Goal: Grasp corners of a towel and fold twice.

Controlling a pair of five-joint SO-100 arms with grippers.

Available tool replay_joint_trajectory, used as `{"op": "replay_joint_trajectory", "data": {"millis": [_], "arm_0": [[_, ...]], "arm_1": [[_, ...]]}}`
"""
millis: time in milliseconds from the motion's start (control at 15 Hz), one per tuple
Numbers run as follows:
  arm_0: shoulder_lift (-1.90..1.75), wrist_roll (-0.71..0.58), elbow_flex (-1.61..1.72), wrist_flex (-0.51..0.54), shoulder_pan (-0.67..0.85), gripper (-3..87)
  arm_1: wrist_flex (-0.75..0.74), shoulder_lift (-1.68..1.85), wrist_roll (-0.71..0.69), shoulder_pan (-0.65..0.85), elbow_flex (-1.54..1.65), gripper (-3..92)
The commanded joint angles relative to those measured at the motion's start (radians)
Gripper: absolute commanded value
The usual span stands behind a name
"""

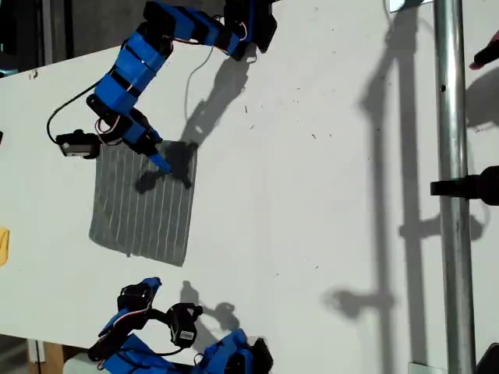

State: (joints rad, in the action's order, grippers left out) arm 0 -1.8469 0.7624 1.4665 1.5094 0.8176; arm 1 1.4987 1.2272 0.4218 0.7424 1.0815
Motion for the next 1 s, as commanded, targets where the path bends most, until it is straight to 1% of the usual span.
{"op": "replay_joint_trajectory", "data": {"millis": [0,200,400,600,667,733,867,933], "arm_0": [[-0.049,0.008,-0.012,0.008,-0.014,-2.8],[-0.057,0.005,0.006,0.003,-0.012,-2.8],[-0.06,0.003,0.017,-0.003,-0.009,-2.8],[-0.066,0.006,0.04,-0.012,-0.011,-2.8],[-0.072,0.006,0.049,-0.017,-0.009,-2.8],[-0.077,0.008,0.055,-0.021,-0.006,-2.8],[-0.077,0.003,0.061,-0.026,0.002,-2.8],[-0.077,0.0,0.067,-0.034,0.005,-2.8]], "arm_1": [[-0.032,-0.014,-0.041,-0.008,-0.008,42.3],[-0.046,-0.08,-0.081,-0.008,0.037,42.4],[-0.095,-0.173,-0.095,-0.015,0.046,42.0],[-0.149,-0.287,-0.098,0.0,0.006,38.4],[-0.166,-0.327,-0.115,0.005,-0.011,32.6],[-0.161,-0.373,-0.129,0.006,-0.049,24.7],[-0.14,-0.416,-0.126,0.012,-0.091,1.2],[-0.138,-0.416,-0.126,0.012,-0.083,-0.2]]}}
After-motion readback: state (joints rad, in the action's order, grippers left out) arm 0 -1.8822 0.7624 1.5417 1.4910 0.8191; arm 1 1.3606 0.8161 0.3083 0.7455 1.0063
